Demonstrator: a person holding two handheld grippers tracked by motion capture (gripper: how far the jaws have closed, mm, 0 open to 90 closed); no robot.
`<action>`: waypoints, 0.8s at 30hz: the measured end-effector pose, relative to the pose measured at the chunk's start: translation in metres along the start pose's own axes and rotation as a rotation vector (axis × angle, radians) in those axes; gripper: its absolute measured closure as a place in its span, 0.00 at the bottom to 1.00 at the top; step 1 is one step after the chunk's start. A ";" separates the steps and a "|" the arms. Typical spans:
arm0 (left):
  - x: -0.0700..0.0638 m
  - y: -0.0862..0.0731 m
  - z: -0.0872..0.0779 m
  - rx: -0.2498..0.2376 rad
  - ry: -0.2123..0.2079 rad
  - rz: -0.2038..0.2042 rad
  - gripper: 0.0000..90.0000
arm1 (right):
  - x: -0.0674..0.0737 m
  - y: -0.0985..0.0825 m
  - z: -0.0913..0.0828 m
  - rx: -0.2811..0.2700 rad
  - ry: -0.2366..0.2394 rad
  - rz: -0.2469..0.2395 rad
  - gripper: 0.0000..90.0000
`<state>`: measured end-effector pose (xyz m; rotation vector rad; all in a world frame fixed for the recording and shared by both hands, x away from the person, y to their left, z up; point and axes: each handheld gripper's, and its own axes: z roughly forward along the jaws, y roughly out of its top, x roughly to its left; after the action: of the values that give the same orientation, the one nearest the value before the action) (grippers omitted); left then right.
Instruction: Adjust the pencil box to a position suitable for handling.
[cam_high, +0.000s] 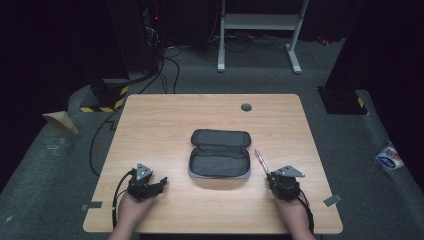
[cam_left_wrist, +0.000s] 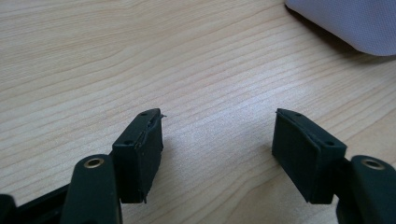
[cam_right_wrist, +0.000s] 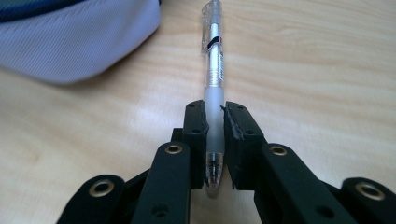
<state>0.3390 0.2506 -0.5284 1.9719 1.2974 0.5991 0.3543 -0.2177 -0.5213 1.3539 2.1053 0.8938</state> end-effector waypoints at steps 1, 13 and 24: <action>0.000 0.000 0.000 0.000 0.000 0.000 0.37 | 0.001 -0.003 -0.004 0.001 0.001 0.001 0.88; 0.000 0.000 0.000 0.001 0.000 0.000 0.37 | 0.003 -0.006 -0.014 -0.036 0.025 -0.015 0.70; 0.000 0.000 0.000 0.005 0.000 0.005 0.37 | -0.001 0.011 0.004 0.003 0.037 -0.010 0.71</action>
<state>0.3389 0.2512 -0.5280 1.9800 1.2955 0.5986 0.3644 -0.2145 -0.5158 1.3374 2.1404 0.9184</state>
